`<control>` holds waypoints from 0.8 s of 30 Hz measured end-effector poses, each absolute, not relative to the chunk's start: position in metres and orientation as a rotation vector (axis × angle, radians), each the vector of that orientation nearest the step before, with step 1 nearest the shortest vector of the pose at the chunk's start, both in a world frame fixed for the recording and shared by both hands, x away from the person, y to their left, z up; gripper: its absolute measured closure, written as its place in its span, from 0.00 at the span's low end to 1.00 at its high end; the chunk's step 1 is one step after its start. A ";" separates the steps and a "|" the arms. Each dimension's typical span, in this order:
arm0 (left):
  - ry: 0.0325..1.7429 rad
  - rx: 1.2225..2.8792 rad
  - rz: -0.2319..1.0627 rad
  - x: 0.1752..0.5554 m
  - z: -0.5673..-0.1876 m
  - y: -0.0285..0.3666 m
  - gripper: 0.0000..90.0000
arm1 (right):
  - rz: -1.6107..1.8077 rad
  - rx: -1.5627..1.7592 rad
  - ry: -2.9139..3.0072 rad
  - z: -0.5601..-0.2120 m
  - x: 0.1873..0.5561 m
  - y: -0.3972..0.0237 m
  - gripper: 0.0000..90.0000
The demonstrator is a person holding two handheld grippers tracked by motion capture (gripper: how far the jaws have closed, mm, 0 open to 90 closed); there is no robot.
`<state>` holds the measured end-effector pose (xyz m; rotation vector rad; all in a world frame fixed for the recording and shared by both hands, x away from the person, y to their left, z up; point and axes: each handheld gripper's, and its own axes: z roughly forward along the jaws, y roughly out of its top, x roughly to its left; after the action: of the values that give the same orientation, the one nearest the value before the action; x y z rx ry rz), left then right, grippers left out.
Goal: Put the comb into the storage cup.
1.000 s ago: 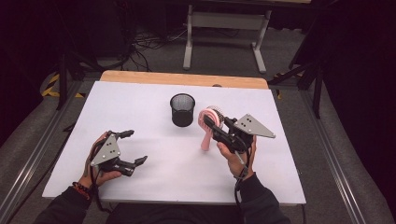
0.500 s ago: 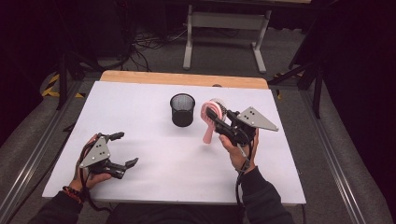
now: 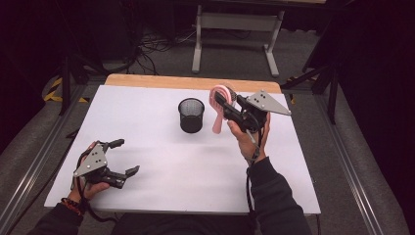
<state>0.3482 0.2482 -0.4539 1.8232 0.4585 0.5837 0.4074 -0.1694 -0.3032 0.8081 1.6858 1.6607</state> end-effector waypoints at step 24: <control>0.441 1.857 0.533 0.353 -0.463 0.240 0.03 | 1.648 0.726 1.720 -0.273 0.452 -0.122 0.71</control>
<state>0.3532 0.2401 -0.4630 1.8571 0.4407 0.5330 0.4524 -0.1219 -0.2727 0.7265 1.7201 1.6481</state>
